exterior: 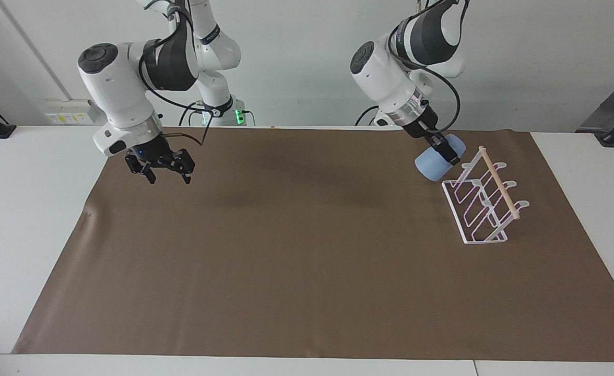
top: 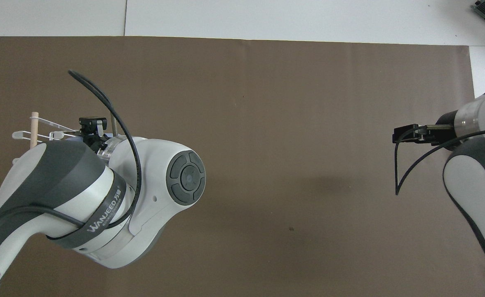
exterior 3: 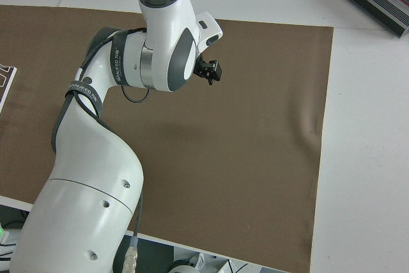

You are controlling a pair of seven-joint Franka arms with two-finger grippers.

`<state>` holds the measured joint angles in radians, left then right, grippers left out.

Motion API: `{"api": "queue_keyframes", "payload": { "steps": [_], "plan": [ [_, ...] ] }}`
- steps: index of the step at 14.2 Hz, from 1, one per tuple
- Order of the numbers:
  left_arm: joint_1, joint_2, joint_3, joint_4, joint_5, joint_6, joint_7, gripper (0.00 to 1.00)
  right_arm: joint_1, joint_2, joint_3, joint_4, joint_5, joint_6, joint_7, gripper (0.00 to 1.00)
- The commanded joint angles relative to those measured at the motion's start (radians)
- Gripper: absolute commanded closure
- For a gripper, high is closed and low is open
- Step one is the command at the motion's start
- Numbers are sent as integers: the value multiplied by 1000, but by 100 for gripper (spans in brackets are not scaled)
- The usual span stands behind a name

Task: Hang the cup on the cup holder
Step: 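Open the right gripper and withdraw it while the left gripper holds the cup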

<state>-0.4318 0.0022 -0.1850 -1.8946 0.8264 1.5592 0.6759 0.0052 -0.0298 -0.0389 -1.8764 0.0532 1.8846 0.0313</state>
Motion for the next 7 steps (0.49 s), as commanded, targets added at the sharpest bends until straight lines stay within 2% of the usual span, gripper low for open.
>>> {"api": "queue_keyframes", "payload": {
  "steps": [1,3,6,7],
  "plan": [
    [-7,-5,4,-7,30,-25,-59,100,-21,-19,10,94,-21,-111,13,0],
    [-5,-10,5,-32,34,-22,-61,100,-30,-47,8,143,-21,-162,22,0],
    [1,-24,9,-72,46,-19,-62,100,-31,-91,10,140,-21,-222,50,0],
    [4,-24,10,-72,91,-16,-59,100,-28,-96,10,144,-27,-238,51,0]
  ]
}}
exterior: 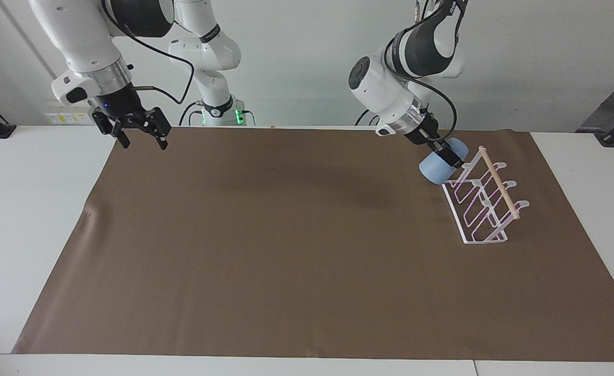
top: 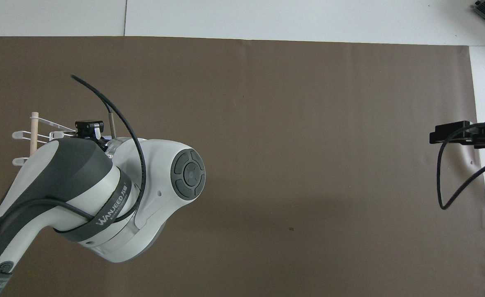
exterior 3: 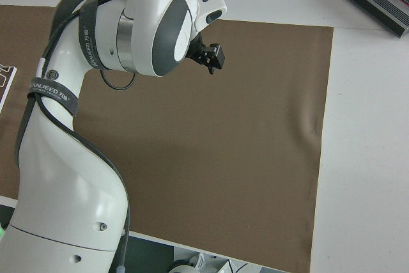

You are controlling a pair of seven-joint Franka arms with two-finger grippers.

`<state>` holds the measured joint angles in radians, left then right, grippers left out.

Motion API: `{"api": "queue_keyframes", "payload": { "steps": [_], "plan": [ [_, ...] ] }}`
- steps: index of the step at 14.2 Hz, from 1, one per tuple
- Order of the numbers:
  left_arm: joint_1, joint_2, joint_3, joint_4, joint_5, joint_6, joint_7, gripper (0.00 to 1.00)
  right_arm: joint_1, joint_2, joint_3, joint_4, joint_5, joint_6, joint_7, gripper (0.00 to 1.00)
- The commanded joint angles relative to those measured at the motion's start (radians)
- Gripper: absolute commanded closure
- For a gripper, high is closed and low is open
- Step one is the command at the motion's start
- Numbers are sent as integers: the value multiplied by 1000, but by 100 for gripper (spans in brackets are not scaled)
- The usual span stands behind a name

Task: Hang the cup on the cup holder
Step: 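Carry the cup with the left gripper over the wire rack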

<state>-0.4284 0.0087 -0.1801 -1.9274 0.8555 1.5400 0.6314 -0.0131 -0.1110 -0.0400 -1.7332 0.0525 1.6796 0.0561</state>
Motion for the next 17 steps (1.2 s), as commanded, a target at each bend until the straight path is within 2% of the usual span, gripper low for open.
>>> {"api": "queue_keyframes", "payload": {
  "steps": [1,3,7,12,14,17],
  "plan": [
    [19,-29,5,-39,88,15,-9,100,-13,-10,11,12,-39,-47,18,0],
    [36,-29,7,-39,106,35,52,100,-11,-3,14,29,-46,-50,18,0],
    [98,-21,7,-64,232,156,184,100,-19,73,12,132,-33,-101,25,0],
    [184,-32,8,-124,255,288,195,100,2,25,12,51,-68,-92,10,0],
    [215,-32,8,-130,255,324,199,100,27,22,22,46,-137,-86,25,0],
    [287,-29,8,-145,254,408,218,100,16,25,23,47,-126,-80,53,0]
  ]
}}
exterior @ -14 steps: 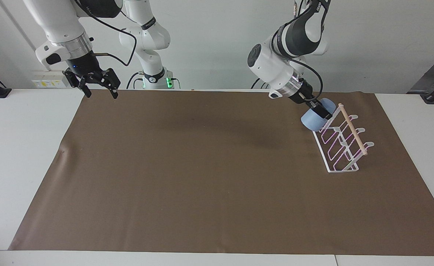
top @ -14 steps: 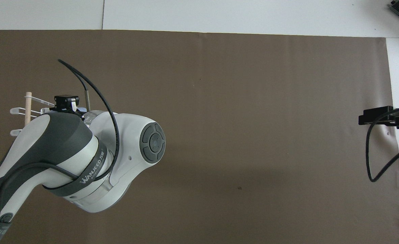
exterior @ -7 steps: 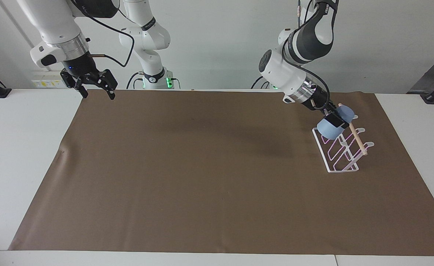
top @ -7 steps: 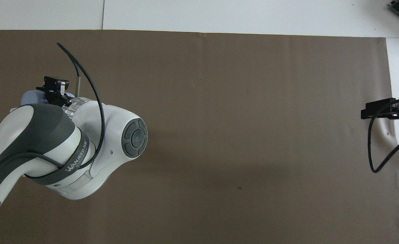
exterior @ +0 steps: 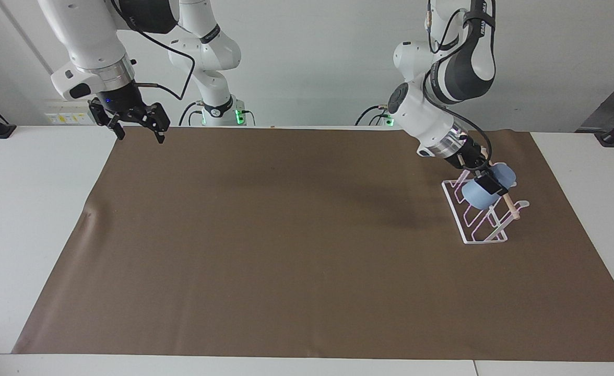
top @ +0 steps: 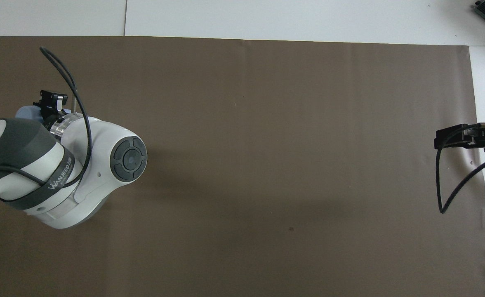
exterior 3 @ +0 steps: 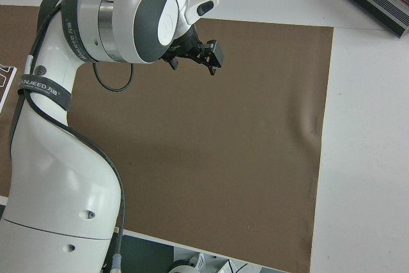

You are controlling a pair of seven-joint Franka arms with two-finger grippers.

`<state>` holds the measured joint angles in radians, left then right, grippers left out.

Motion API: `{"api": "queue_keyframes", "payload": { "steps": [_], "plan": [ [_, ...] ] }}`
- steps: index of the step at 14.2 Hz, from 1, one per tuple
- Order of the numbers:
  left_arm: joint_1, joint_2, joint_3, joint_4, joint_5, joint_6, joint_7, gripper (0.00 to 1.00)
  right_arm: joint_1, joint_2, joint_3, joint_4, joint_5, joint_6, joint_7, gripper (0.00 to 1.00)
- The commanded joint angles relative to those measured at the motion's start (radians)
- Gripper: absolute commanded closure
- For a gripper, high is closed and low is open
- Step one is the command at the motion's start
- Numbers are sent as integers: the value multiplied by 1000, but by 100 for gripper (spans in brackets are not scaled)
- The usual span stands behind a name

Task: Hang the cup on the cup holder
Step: 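Carry the cup with the left gripper over the wire rack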

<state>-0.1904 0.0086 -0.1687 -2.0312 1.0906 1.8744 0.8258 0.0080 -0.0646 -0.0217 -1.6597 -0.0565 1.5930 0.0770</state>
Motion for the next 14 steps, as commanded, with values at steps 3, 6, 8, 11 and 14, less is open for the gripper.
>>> {"api": "queue_keyframes", "payload": {
  "steps": [3,6,8,11,14],
  "plan": [
    [71,-22,-3,-41,20,111,29,100,-6,-21,5,-28,6,19,50,0],
    [104,-21,-3,-46,20,159,29,100,-6,-23,5,-29,7,16,40,0],
    [109,-19,-3,-56,20,176,27,100,-5,-23,5,-31,7,15,41,0],
    [98,-27,-3,-73,18,158,27,100,-11,-23,-4,-31,49,15,44,0],
    [98,-39,-6,-104,14,147,29,100,-20,-23,-4,-34,49,21,41,0]
  ]
}}
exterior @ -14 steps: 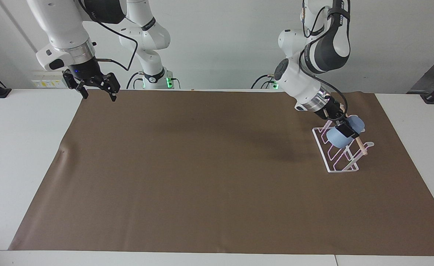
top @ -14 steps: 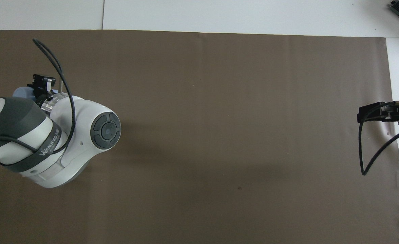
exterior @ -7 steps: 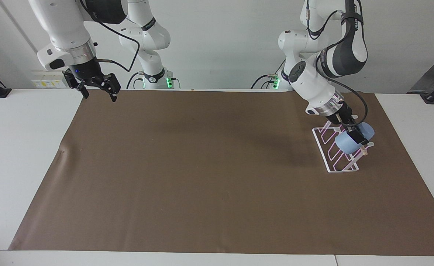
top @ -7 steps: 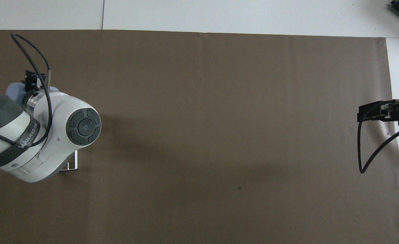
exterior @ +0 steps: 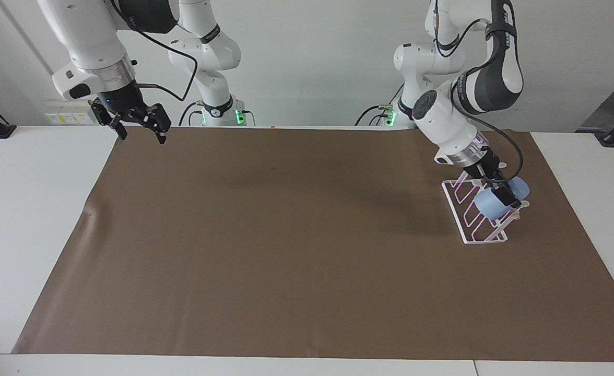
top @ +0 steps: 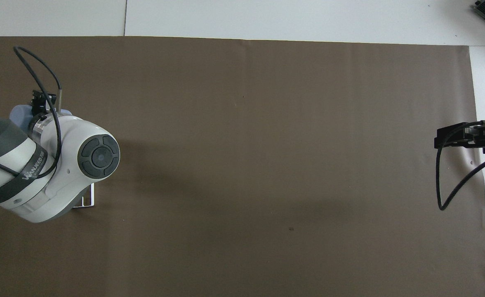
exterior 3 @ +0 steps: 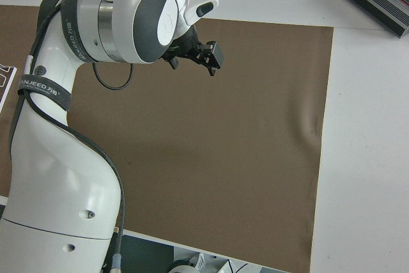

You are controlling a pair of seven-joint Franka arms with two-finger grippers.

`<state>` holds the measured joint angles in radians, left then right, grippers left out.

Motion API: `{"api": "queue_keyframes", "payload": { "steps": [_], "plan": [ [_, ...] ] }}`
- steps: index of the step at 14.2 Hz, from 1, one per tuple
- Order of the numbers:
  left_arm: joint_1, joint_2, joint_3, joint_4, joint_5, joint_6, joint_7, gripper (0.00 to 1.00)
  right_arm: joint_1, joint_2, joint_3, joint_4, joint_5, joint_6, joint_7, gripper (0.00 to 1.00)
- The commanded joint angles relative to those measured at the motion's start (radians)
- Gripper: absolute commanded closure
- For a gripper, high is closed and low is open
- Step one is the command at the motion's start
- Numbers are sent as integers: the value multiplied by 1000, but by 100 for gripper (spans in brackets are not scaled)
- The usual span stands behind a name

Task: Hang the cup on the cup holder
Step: 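Carry the cup with the left gripper over the wire rack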

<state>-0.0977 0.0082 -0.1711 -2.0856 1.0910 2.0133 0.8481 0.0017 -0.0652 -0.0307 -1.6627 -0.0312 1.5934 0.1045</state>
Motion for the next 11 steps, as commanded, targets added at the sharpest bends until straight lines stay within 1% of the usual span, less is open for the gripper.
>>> {"api": "queue_keyframes", "payload": {
  "steps": [1,6,11],
  "plan": [
    [4,-43,-4,-59,3,7,6,100,-11,-24,5,-31,24,19,17,0],
    [15,-50,-5,-77,-3,22,5,100,-9,-25,5,-34,24,14,18,0],
    [4,-48,-2,-65,-5,1,8,100,-11,-27,5,-35,24,11,18,0]
  ]
}}
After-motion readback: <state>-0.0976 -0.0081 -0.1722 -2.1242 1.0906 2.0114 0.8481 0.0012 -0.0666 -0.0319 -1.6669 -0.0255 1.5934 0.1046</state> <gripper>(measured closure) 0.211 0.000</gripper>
